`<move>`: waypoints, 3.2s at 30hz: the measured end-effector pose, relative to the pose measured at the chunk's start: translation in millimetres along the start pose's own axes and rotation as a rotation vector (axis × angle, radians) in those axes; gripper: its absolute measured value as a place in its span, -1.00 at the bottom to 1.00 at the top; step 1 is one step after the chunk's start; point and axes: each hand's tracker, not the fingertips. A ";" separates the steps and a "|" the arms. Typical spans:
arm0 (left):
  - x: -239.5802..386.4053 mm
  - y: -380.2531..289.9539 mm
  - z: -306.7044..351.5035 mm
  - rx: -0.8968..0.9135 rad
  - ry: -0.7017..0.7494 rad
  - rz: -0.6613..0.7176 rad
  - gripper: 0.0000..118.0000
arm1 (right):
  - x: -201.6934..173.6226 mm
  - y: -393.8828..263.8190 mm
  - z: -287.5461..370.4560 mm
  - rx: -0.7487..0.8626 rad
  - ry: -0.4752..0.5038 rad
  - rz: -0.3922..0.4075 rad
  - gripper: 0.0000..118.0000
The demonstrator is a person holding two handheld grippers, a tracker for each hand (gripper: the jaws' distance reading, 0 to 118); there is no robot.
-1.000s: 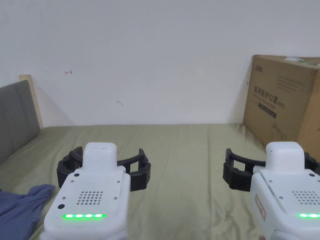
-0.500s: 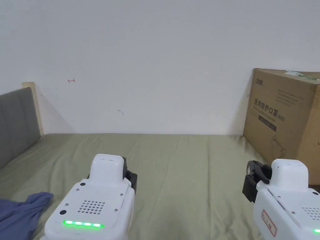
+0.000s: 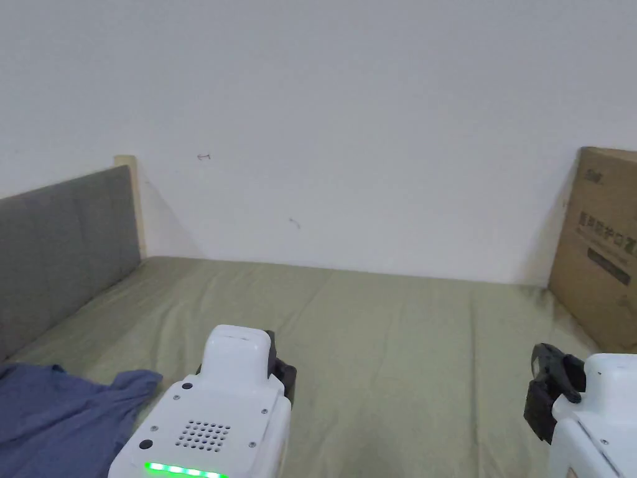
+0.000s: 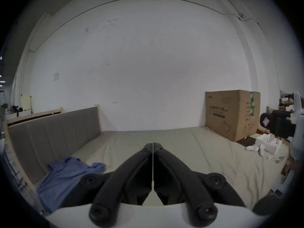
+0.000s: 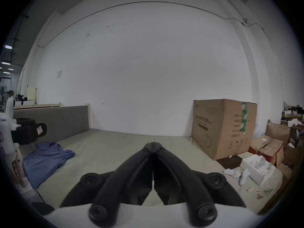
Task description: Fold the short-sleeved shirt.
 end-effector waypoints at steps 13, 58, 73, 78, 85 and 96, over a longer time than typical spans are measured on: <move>-138.3 -26.5 39.0 -0.036 0.397 0.104 -0.99 | -152.4 6.7 -47.1 -0.015 0.462 0.010 -1.00; -354.7 -82.5 -123.0 -0.551 0.334 0.142 -0.99 | -100.8 -59.0 -92.0 -0.375 0.454 0.085 -1.00; -74.3 166.8 -78.8 -0.154 -0.469 0.014 -0.99 | 42.3 13.6 -16.7 -0.147 0.007 -0.143 -1.00; 36.8 134.7 -109.7 -0.297 -0.663 -0.042 -0.99 | 95.5 3.5 3.5 -0.141 -0.113 -0.228 -1.00; 154.7 -32.4 -197.7 -0.992 -0.664 0.076 -0.99 | 146.1 -37.3 -5.5 -0.408 -0.171 -0.323 -1.00; 133.6 -103.5 -206.4 -1.222 -0.550 0.438 0.75 | 150.3 -62.2 -11.4 -0.473 -0.079 -0.446 -1.00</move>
